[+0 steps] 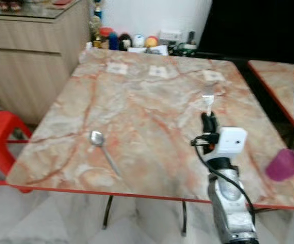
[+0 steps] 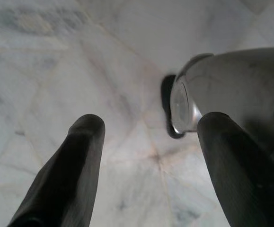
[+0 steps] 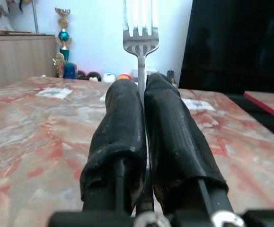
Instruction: Setting the table
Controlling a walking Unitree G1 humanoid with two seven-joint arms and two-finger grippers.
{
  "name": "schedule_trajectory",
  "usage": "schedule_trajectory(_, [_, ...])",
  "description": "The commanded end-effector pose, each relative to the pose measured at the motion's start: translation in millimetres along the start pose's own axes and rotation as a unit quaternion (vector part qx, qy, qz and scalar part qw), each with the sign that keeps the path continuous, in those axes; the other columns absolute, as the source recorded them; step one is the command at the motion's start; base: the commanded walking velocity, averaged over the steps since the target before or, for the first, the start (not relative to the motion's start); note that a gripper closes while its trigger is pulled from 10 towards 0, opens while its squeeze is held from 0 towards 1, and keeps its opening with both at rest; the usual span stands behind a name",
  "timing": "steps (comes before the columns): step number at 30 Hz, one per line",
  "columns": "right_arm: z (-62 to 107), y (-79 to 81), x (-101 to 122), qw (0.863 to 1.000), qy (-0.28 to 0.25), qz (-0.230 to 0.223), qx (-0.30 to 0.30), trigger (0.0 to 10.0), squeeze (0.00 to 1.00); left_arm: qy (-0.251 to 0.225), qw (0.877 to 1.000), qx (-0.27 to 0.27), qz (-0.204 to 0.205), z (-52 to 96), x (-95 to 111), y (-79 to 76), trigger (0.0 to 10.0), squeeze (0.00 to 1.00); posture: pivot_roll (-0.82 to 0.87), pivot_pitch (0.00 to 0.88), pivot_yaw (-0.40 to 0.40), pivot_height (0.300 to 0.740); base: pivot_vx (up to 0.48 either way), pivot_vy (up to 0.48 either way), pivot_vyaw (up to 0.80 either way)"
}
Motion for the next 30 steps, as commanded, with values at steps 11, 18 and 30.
schedule_trajectory(11, [-1.8,-10.0,8.3,1.000,-0.018,0.011,-0.018,10.0,0.00,0.018,1.000,-0.015,-0.015,1.8,-8.8,-7.9,10.0,0.00,0.04,0.078,-0.050,0.740,0.000,-0.472,0.00])
schedule_trajectory(18, [-4.1,-11.1,11.4,0.999,-0.026,0.014,-0.022,10.0,0.00,0.018,1.000,-0.017,-0.016,1.9,-8.8,-7.7,10.0,0.00,0.04,0.072,-0.045,0.740,0.000,-0.472,0.00])
schedule_trajectory(30, [-4.9,-18.9,11.4,0.999,-0.022,0.025,-0.039,10.0,0.00,0.017,1.000,-0.018,-0.017,1.3,-7.2,-6.7,10.0,0.00,0.03,0.103,-0.045,0.740,0.000,-0.472,0.00])
Point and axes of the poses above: a point about 5 cm out from each wrist's last joint towards the gripper, its own z axis pointing back from the gripper into the wrist, its own x axis along the axis of the wrist's last joint, y = z × x, the point moved 2 cm from there along -z, pointing out of the wrist towards the gripper, and after that the axes turned 1 degree about z, right-handed, at the moved point
